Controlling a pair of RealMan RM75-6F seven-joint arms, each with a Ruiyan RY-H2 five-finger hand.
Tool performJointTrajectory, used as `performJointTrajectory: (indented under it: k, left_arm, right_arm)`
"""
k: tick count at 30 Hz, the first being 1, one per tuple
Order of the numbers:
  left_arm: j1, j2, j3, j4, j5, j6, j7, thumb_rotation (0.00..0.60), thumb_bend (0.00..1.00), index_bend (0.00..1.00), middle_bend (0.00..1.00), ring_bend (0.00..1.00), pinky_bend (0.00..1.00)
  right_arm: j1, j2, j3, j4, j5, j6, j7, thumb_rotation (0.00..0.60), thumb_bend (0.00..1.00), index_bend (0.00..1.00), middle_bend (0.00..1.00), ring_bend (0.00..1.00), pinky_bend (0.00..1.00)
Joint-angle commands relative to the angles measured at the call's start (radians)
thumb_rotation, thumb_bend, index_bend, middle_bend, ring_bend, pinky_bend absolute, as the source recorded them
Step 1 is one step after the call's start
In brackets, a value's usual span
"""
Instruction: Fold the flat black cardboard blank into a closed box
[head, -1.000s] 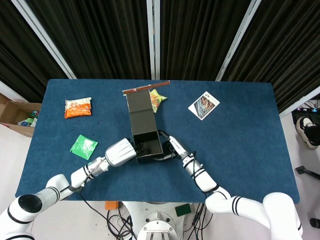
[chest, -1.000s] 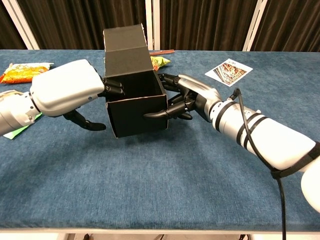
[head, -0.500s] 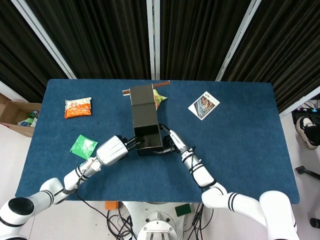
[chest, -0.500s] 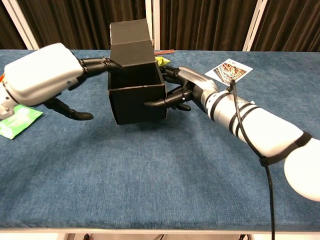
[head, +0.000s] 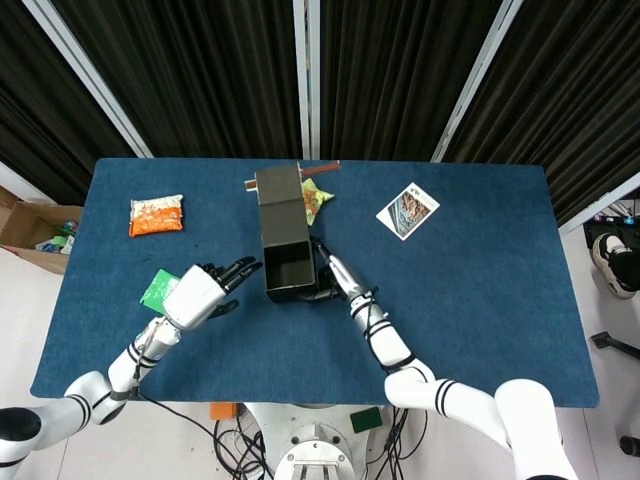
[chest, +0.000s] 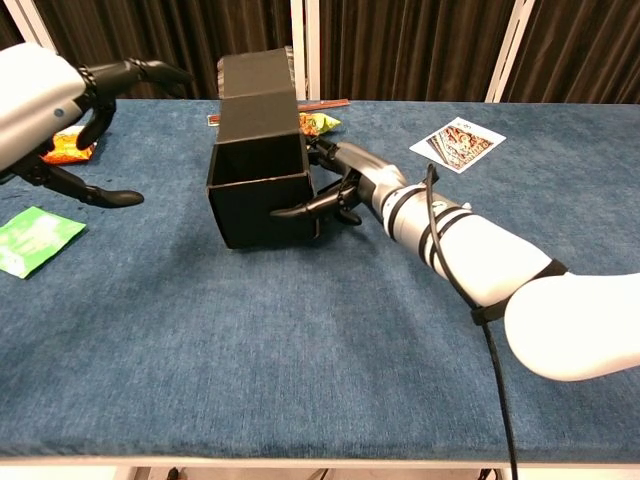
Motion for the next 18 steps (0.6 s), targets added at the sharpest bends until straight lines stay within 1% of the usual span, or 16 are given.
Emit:
performJointTrajectory:
  k: [1,6,12,14,16,18]
  left_arm:
    - [0.021,0.016,-0.016,-0.057,-0.043,-0.034,-0.054,0.6,0.01,0.14,0.23,0.73,0.89]
    - [0.04,0.045,-0.038,-0.178,-0.115,-0.104,-0.151,0.6,0.0,0.13,0.21,0.73,0.9]
    - [0.039,0.087,-0.055,-0.322,-0.194,-0.229,-0.245,0.598,0.0,0.06,0.15,0.73,0.9]
    - [0.035,0.096,-0.061,-0.353,-0.22,-0.275,-0.276,0.573,0.0,0.04,0.14,0.73,0.9]
    - [0.027,0.104,-0.07,-0.385,-0.255,-0.336,-0.325,0.531,0.0,0.03,0.12,0.73,0.9]
    - [0.014,0.111,-0.078,-0.399,-0.29,-0.406,-0.365,0.5,0.0,0.01,0.1,0.73,0.91]
  right_arm:
    - [-0.003,0.004,-0.013,-0.009,-0.009,-0.008,0.008,0.6,0.0,0.0,0.03,0.68,1.0]
    - [-0.037,0.038,-0.044,-0.065,-0.035,0.01,0.019,0.6,0.0,0.0,0.01,0.66,1.0]
    - [-0.075,0.087,-0.072,-0.136,-0.048,0.027,0.008,0.6,0.0,0.0,0.01,0.66,1.0]
    - [-0.085,0.1,-0.076,-0.154,-0.05,0.036,0.004,0.6,0.0,0.0,0.02,0.66,1.0]
    - [-0.105,0.122,-0.081,-0.182,-0.056,0.059,0.002,0.6,0.0,0.0,0.02,0.66,1.0]
    - [-0.134,0.162,-0.092,-0.227,-0.061,0.087,-0.006,0.6,0.0,0.0,0.02,0.66,1.0]
